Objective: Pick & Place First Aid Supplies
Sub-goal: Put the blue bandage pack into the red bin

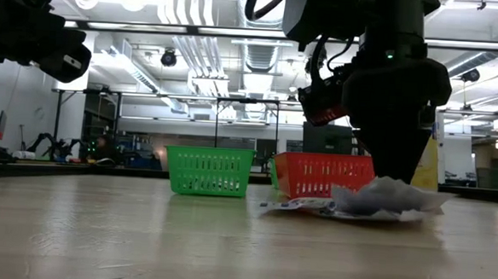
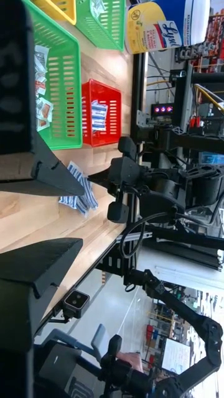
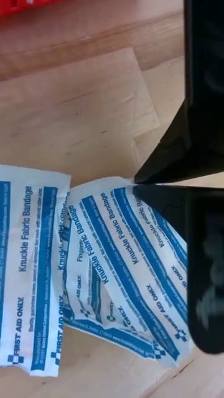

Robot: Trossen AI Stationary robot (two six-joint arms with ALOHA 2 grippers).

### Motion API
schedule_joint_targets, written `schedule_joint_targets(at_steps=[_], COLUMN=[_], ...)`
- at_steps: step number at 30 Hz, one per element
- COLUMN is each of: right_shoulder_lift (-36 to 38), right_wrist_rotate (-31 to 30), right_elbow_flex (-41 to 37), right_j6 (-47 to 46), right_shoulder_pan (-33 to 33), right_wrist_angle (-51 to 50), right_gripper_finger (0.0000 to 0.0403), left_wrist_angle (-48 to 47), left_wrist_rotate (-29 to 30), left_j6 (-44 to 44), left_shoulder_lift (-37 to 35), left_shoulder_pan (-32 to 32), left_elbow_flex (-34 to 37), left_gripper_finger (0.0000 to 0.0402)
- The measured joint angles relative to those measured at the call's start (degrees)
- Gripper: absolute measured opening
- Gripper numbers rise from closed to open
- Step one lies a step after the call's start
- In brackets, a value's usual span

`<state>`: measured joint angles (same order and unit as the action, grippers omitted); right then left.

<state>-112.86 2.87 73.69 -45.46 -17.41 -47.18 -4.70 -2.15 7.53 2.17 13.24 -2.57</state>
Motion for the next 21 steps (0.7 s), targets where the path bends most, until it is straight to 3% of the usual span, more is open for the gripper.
schedule_joint_targets(at_steps=[13, 21], right_shoulder_lift=[0.4, 4.9], right_wrist_rotate=[4.3, 4.9], right_elbow_flex=[-0.1, 0.0], right_j6=[-1.0, -1.3], right_shoulder_pan=[0.0, 0.1], right_wrist_angle=[-0.1, -0.7], right_gripper_finger=[0.0008, 0.0008], left_wrist_angle=[0.0, 0.0], left_wrist_rotate=[0.0, 0.0], left_j6=[0.0, -0.1], left_shoulder_lift=[0.0, 0.0], left_shoulder_pan=[0.0, 0.0], left_elbow_flex=[0.0, 0.0], left_gripper_finger=[0.0115, 0.0115])
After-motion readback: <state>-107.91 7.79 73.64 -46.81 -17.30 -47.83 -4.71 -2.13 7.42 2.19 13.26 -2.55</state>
